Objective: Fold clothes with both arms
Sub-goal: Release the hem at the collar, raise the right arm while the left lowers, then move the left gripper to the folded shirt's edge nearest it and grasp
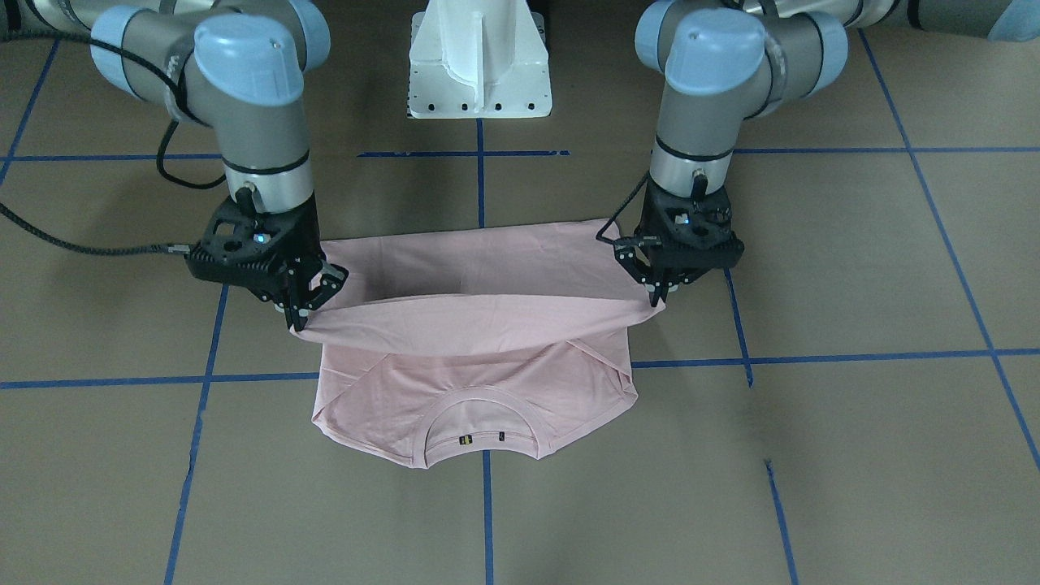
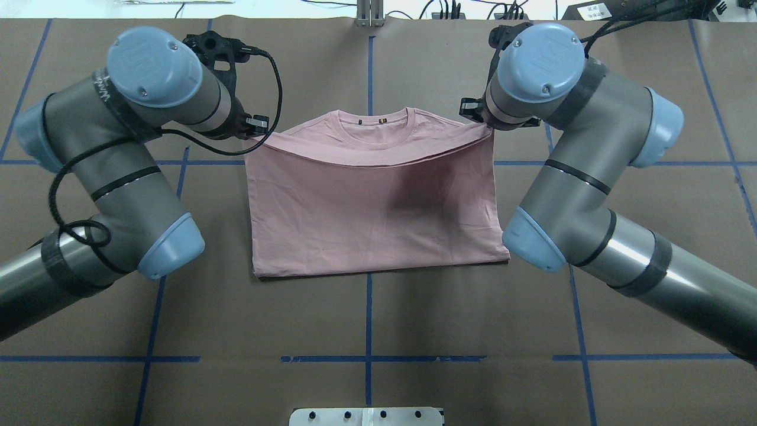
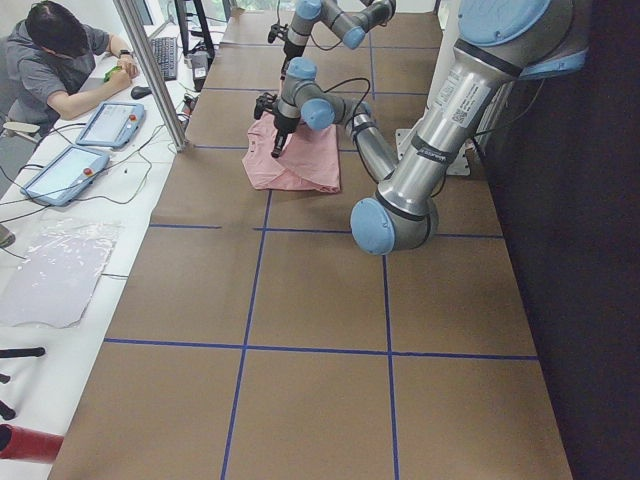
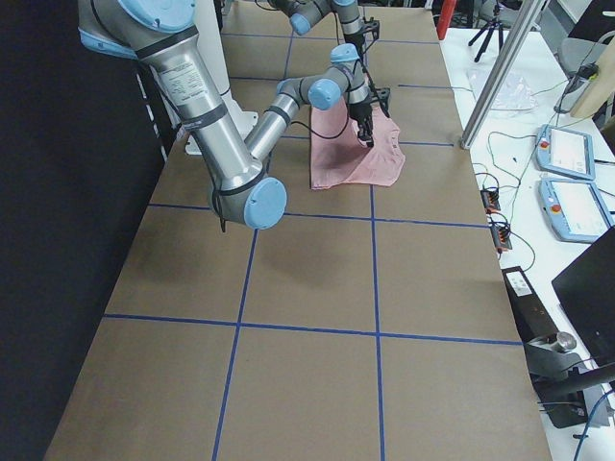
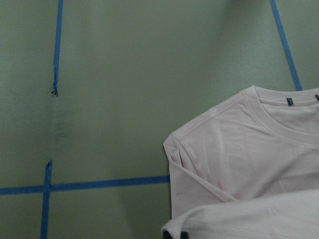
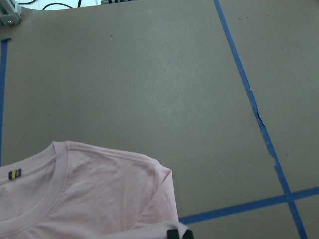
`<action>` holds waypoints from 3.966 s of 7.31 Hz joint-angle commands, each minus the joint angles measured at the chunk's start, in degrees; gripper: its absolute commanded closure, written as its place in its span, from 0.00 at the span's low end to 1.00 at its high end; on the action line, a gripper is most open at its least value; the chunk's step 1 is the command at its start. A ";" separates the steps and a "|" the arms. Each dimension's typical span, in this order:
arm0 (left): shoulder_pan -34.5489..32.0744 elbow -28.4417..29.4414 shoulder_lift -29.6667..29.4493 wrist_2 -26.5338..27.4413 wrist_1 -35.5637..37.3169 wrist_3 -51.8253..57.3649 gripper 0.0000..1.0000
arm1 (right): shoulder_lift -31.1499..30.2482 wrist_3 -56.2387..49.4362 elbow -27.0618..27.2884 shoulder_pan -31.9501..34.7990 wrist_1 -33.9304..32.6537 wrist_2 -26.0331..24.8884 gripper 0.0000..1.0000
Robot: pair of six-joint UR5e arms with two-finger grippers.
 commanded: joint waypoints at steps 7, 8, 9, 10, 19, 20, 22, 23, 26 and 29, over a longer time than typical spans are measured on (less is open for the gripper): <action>-2.80 10.44 -0.01 -0.25 -15.51 10.74 0.00 | 3.02 -11.78 -19.14 5.32 16.80 8.04 0.00; -0.28 3.43 4.88 -0.60 -15.51 9.69 0.00 | 2.14 -11.80 -16.85 5.41 16.71 8.24 0.00; 1.40 -2.29 10.68 -3.47 -15.60 4.89 0.00 | 1.34 -11.80 -15.26 5.41 16.62 8.24 0.00; 5.07 -6.44 14.21 -3.42 -16.73 -1.68 0.00 | 0.55 -11.80 -13.51 5.41 16.28 8.24 0.00; 17.68 -6.31 16.62 2.91 -16.74 -15.37 0.57 | -0.42 -11.80 -11.56 5.50 16.18 8.24 0.00; 18.11 -6.30 16.45 2.91 -16.65 -15.37 0.71 | -0.42 -11.80 -10.86 5.50 16.01 8.24 0.00; 19.43 -6.30 16.53 2.91 -16.65 -15.37 0.77 | -0.51 -11.80 -10.76 5.50 16.01 8.41 0.00; 19.44 -6.30 16.62 2.91 -16.65 -15.28 0.85 | -0.60 -11.80 -10.59 5.50 16.09 8.41 0.00; 19.00 -7.79 17.06 2.91 -16.65 -14.59 1.00 | -0.77 -11.80 -10.41 5.50 16.09 8.41 0.00; 11.57 -6.67 18.38 2.91 -16.65 -0.49 1.00 | -0.77 -11.80 -10.41 5.50 16.10 8.41 0.00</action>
